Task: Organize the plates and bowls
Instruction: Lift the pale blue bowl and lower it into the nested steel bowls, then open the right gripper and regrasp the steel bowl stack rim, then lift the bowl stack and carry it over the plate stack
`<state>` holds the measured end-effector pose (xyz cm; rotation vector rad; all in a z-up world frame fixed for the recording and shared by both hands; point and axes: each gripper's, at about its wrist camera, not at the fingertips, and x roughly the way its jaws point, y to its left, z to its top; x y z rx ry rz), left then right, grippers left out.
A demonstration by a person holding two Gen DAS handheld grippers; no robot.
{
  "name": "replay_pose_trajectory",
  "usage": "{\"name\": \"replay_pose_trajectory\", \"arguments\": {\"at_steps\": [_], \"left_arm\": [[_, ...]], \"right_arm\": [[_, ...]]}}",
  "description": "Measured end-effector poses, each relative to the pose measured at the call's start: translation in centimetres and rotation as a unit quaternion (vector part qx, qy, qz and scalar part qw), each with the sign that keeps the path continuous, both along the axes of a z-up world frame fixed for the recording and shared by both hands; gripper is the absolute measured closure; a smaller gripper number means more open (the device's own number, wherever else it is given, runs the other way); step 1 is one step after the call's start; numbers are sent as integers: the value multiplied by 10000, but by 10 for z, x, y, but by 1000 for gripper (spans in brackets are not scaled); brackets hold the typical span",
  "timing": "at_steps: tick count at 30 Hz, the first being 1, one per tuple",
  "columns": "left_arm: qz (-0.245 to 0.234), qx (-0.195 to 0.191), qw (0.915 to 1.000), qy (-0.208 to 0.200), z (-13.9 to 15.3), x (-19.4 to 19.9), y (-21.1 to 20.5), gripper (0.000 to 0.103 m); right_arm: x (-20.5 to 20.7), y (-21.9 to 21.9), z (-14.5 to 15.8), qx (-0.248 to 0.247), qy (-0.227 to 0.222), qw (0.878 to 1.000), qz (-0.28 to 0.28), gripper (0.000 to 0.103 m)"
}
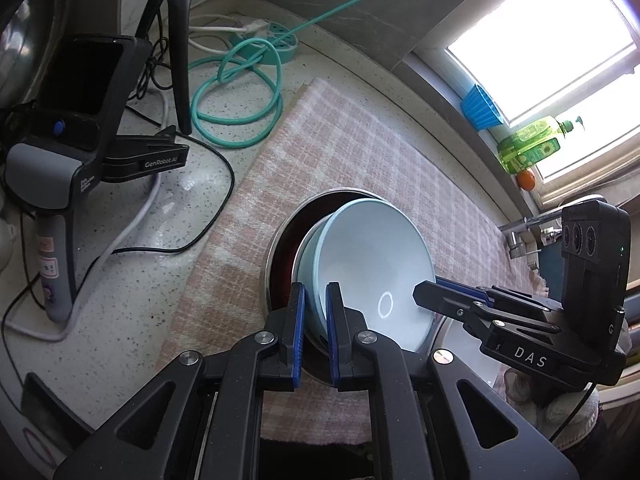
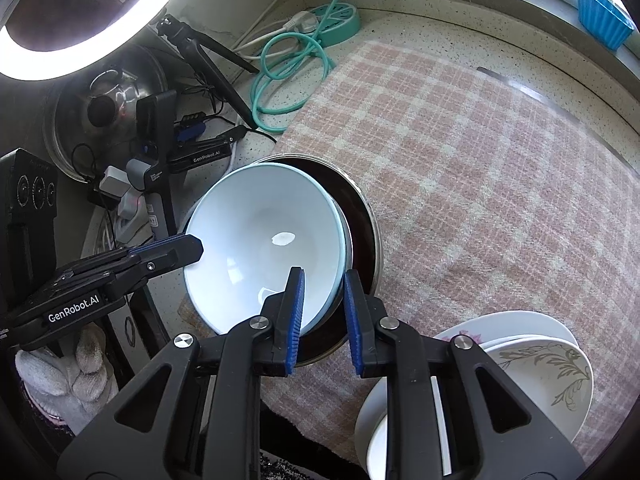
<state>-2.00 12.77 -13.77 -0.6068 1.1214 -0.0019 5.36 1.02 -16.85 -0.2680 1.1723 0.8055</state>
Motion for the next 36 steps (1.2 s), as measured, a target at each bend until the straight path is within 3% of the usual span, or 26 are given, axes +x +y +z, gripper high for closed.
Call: {"name": "replay_pose_trajectory", "arguments": {"at_steps": [3, 7, 10, 15, 24, 36], "left_arm": [[7, 38, 10000, -35, 3, -1, 1, 95], [121, -73, 9999, -94, 7, -4, 7, 93], [253, -103, 9995, -158, 10, -7, 14, 93], [421, -156, 9989, -101, 4, -11, 29, 91], [513, -337, 9981, 17, -8, -15, 35, 89], [407, -278, 9988, 82, -16, -6, 29, 89]], "right_arm": [[0, -2, 4, 71, -27, 10000, -10, 68], [1, -8, 13, 292, -32, 9995, -117, 43], [4, -16, 19, 496, 11, 9985, -218, 38], [14, -32, 22, 645, 47, 9969, -437, 38], [32, -51, 1, 773, 502, 9924, -820, 38], [35, -48, -15, 688, 638, 9919, -860, 63]]}}
